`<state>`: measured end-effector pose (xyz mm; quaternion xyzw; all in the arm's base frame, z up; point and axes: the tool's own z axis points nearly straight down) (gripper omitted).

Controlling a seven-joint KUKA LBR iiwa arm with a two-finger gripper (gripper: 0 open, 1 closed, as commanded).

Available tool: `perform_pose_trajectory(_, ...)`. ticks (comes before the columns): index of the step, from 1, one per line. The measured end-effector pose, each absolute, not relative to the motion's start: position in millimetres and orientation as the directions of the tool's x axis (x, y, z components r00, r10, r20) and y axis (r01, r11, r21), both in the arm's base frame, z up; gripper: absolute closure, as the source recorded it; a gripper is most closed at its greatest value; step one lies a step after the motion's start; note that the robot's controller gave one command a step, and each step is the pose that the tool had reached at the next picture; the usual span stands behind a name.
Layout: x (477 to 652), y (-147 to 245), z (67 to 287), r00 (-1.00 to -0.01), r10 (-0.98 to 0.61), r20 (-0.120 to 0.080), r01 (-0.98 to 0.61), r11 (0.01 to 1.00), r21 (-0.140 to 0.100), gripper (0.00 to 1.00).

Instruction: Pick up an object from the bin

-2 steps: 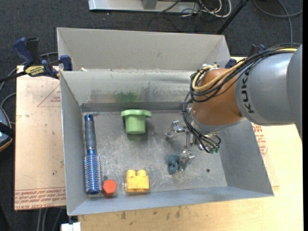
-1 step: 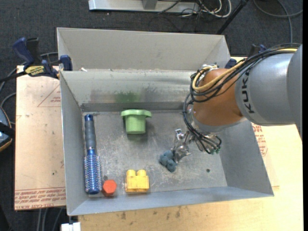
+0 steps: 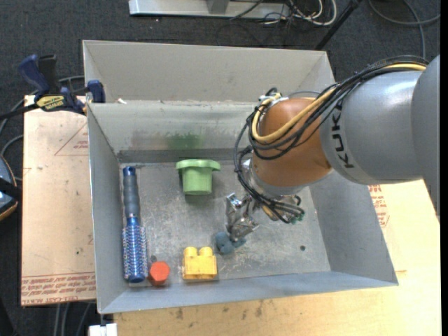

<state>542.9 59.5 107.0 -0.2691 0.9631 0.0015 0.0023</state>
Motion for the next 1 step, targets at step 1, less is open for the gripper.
perform_pose_trajectory(1, 542.7, 57.5, 106.3, -0.857, -0.516, -0.003, -0.516, 0.857, 0.001, 0.00)
